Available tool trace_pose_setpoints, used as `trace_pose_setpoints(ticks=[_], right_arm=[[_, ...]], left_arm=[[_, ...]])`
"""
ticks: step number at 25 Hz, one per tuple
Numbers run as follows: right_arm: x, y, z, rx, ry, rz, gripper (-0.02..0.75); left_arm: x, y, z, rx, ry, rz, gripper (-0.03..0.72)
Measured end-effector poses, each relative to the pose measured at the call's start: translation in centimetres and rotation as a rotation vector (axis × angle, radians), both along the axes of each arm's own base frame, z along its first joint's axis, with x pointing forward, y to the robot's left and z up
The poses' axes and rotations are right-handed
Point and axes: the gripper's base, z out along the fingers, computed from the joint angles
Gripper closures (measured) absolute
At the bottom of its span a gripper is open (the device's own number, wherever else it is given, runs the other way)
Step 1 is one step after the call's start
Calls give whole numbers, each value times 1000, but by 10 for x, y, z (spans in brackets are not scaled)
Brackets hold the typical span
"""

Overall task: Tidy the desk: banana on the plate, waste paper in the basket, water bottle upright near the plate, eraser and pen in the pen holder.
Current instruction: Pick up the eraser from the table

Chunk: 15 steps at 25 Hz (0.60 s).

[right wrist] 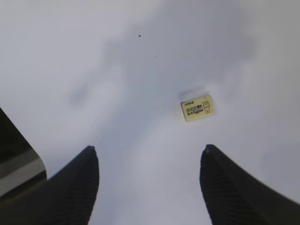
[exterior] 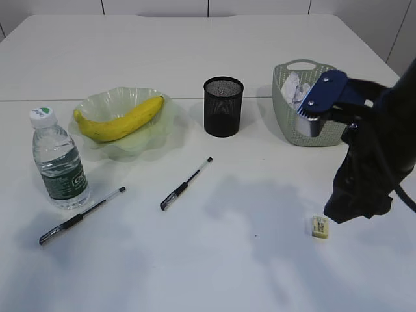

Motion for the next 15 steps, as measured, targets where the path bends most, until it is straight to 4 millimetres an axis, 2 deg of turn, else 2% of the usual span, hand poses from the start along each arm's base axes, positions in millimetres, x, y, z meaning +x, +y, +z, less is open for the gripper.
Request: trace_pose_setpoints(ticks=[8, 15], right_arm=[[21, 0, -45, -135, 93, 64, 237], [36, 1, -61, -170, 30, 85, 237]], left_arm=[[0, -1, 0, -7, 6, 1, 169], [-1, -1, -1, -9, 12, 3, 169]])
